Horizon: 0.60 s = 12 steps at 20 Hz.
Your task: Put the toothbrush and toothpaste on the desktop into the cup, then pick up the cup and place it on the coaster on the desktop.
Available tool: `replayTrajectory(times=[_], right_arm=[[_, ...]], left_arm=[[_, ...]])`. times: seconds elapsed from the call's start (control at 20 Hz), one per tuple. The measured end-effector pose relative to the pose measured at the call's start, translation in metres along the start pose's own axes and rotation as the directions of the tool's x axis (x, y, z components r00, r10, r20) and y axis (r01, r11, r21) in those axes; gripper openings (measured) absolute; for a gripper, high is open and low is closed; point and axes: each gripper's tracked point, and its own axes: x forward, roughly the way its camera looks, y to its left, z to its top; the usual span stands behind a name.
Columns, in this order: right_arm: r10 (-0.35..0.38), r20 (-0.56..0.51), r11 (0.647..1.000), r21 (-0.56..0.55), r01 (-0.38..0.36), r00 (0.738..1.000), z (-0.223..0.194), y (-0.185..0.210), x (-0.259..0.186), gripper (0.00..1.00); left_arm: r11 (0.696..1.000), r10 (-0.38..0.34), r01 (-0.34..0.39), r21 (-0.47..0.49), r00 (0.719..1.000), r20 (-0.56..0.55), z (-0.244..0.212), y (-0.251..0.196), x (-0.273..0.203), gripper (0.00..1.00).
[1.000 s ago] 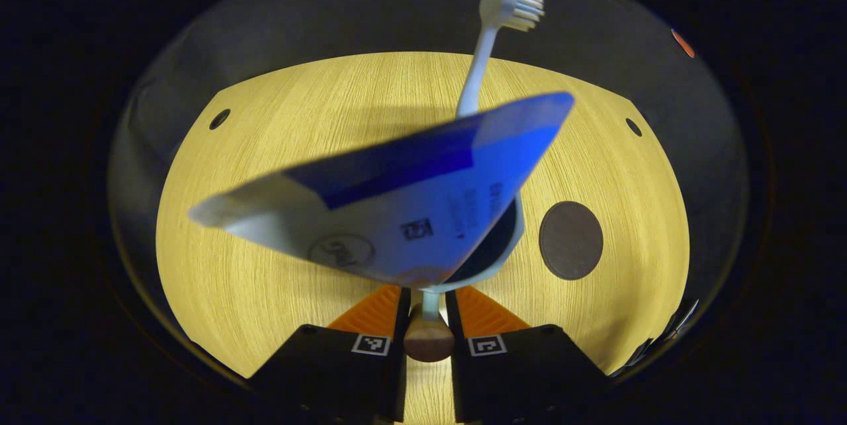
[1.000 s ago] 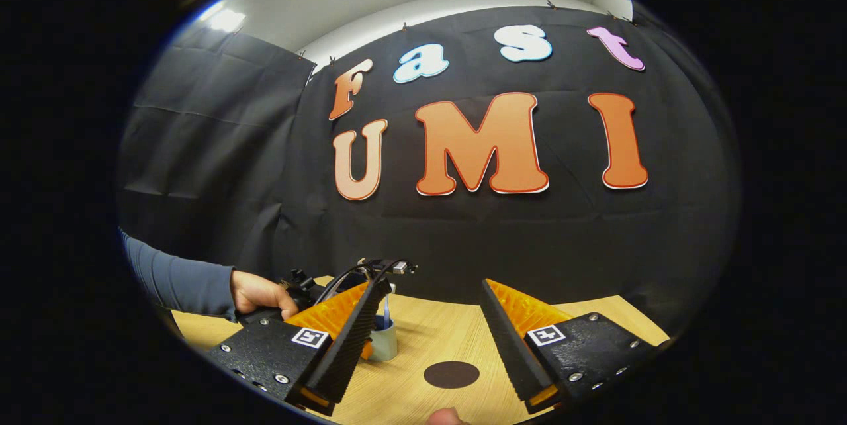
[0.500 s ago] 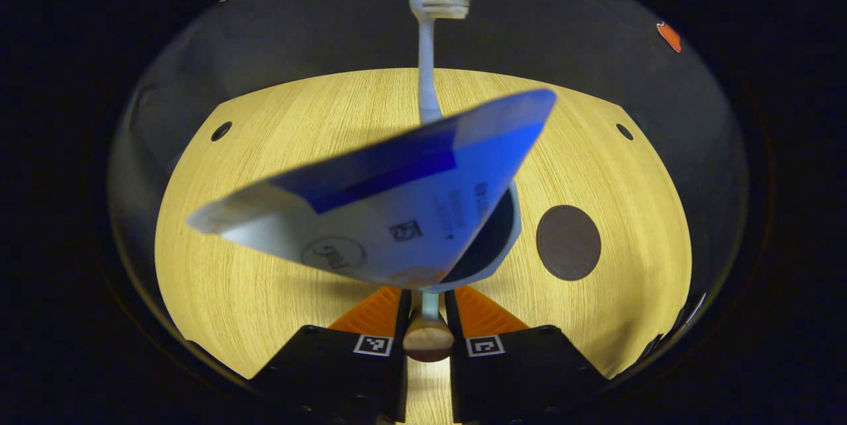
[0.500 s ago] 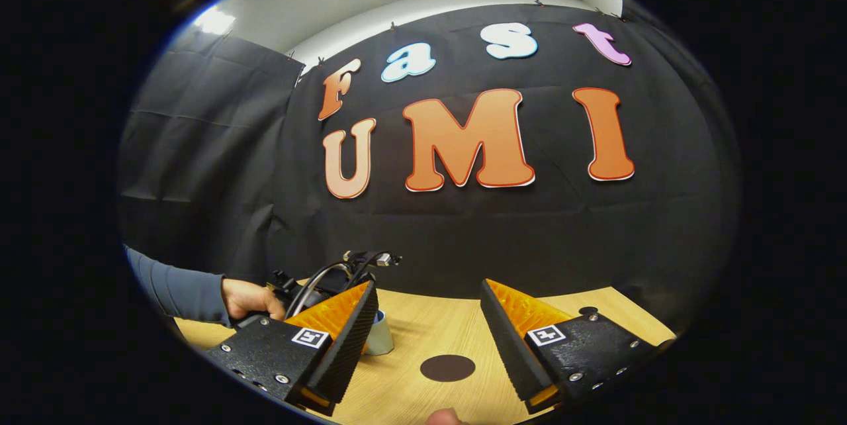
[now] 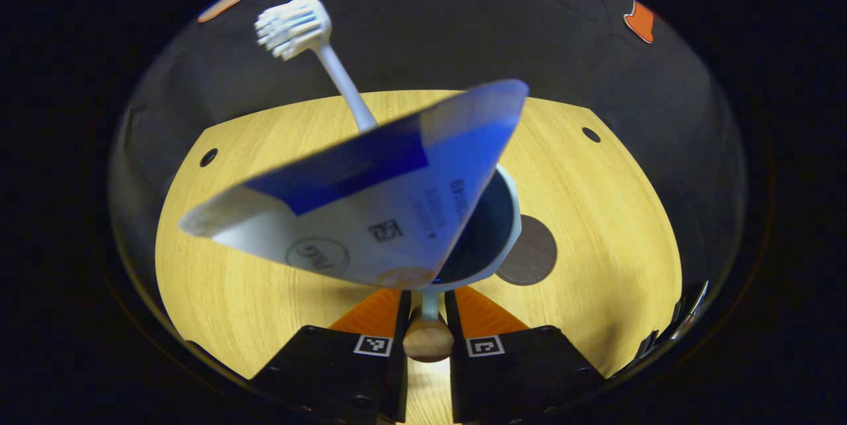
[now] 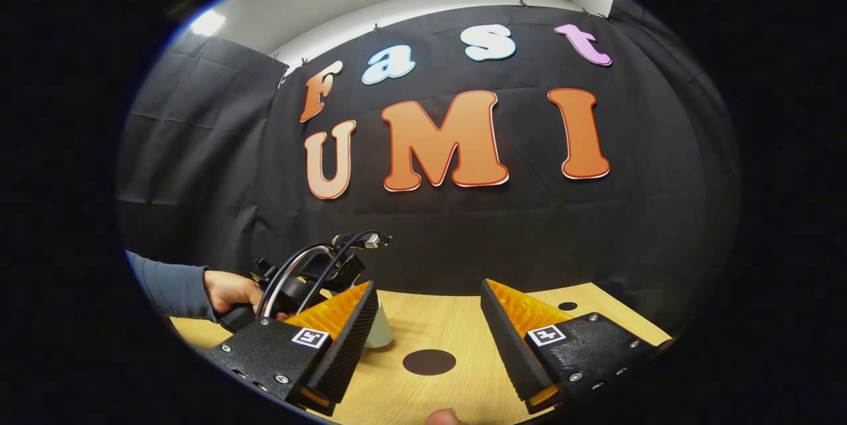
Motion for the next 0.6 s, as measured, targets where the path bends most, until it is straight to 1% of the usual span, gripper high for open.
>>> replayTrajectory(times=[0.05,0.1,0.15,0.2,0.25,0.3,0.35,0.4,0.45,0.5,0.55,0.6], right_arm=[[-0.012,0.0,1.0,-0.003,0.012,1.0,0.0,-0.005,-0.003,0.93],[-0.02,0.001,1.0,-0.004,0.02,1.0,0.0,-0.01,-0.005,0.93],[-0.028,0.0,1.0,-0.004,0.028,1.0,-0.001,-0.014,-0.008,0.93],[-0.037,-0.006,0.999,-0.003,0.037,0.999,-0.003,-0.018,-0.011,0.89],[-0.048,-0.016,0.999,-0.005,0.048,0.999,-0.006,-0.023,-0.014,0.94],[-0.061,-0.021,0.998,-0.006,0.061,0.998,-0.006,-0.029,-0.015,0.94],[-0.072,-0.026,0.997,-0.008,0.071,0.997,-0.007,-0.034,-0.018,0.93],[-0.083,-0.03,0.997,-0.008,0.083,0.996,-0.009,-0.039,-0.02,0.93],[-0.09,-0.032,0.996,-0.006,0.09,0.995,-0.01,-0.043,-0.022,0.94],[-0.1,-0.037,0.995,-0.004,0.1,0.994,-0.012,-0.048,-0.025,0.94],[-0.106,-0.04,0.994,0.0,0.106,0.994,-0.014,-0.052,-0.027,0.93],[-0.114,-0.044,0.993,0.002,0.114,0.993,-0.015,-0.056,-0.028,0.94]], left_arm=[[1.0,-0.007,0.007,0.013,1.0,0.0,-0.001,-0.011,0.021,0.26],[1.0,-0.012,0.012,0.027,1.0,0.001,0.014,-0.027,0.032,0.25],[0.999,-0.019,0.019,0.036,1.0,0.0,0.008,-0.014,0.037,0.26],[0.998,-0.029,0.029,0.049,1.0,-0.003,0.031,-0.025,0.027,0.26],[0.998,-0.033,0.033,0.055,0.999,-0.004,0.018,-0.013,0.027,0.26],[0.997,-0.038,0.038,0.065,0.999,-0.007,0.028,-0.021,0.053,0.25],[0.996,-0.041,0.042,0.072,0.999,-0.01,0.032,-0.027,0.057,0.25],[0.996,-0.046,0.047,0.081,0.999,-0.014,0.035,-0.038,0.075,0.25],[0.995,-0.051,0.053,0.088,0.999,-0.019,0.036,-0.044,0.083,0.25],[0.994,-0.057,0.059,0.094,0.998,-0.024,0.038,-0.047,0.095,0.25],[0.993,-0.06,0.063,0.098,0.998,-0.031,0.039,-0.041,0.093,0.25],[0.993,-0.061,0.065,0.103,0.997,-0.04,0.044,-0.045,0.116,0.26]])
